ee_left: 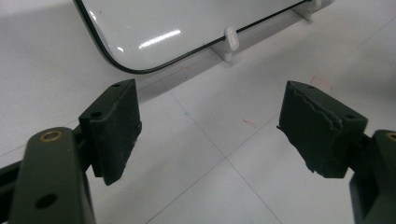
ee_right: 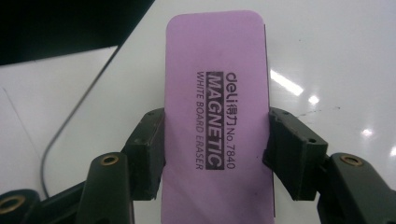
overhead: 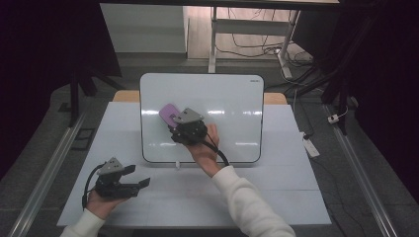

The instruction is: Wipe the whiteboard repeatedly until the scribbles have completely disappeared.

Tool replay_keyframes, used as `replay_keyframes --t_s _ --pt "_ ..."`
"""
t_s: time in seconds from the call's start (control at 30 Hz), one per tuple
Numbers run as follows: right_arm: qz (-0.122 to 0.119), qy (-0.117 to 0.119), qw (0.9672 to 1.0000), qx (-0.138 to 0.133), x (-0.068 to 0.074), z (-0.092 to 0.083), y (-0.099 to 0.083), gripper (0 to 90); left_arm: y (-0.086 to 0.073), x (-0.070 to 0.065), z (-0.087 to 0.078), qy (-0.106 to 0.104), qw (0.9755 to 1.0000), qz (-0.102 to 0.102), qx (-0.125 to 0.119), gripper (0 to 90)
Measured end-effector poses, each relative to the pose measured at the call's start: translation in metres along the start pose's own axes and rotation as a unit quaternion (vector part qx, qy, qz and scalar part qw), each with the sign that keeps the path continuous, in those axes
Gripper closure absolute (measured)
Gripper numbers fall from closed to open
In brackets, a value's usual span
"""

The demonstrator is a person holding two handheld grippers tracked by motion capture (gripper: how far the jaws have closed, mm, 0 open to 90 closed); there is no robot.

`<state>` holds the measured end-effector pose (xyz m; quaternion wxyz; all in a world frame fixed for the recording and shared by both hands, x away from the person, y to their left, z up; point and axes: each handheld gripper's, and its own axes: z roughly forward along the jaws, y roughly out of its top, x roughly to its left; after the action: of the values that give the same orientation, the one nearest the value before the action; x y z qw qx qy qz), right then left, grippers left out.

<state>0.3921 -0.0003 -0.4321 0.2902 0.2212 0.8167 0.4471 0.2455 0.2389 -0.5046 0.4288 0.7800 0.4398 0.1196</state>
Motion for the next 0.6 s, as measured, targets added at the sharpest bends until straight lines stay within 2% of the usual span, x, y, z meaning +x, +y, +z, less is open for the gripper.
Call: replay_keyframes --t_s 0.03,0.1,0.23,0.37,0.47,0.53,0.6 --pt "-0.007 -0.001 1.0000 0.001 0.000 0.000 0.000 40.9 0.000 0.000 0.000 0.000 1.0000 0.000 0.000 21.5" --pt "0.008 0.005 0.9999 0.003 -0.006 -0.003 0.001 40.9 0.000 0.001 0.000 -0.001 1.0000 -0.001 0.000 21.6" --pt "0.005 -0.048 0.9988 0.000 -0.030 -0.017 0.000 40.9 0.000 0.001 -0.001 0.000 1.0000 -0.001 -0.002 21.6" --pt "0.026 -0.109 0.9937 -0.008 -0.067 -0.039 -0.006 40.9 0.000 0.000 -0.001 -0.001 1.0000 0.000 -0.001 21.6" --pt "0.046 -0.142 0.9887 -0.013 -0.091 -0.053 -0.012 40.9 0.000 0.000 0.000 -0.002 1.0000 0.001 -0.001 21.6" --pt "0.057 -0.155 0.9862 -0.015 -0.103 -0.061 -0.016 40.9 0.000 0.000 0.000 -0.001 1.0000 0.000 0.000 21.6" --pt "0.063 -0.160 0.9850 -0.017 -0.110 -0.065 -0.018 40.9 0.000 0.000 0.000 -0.002 1.0000 0.000 0.000 21.5"
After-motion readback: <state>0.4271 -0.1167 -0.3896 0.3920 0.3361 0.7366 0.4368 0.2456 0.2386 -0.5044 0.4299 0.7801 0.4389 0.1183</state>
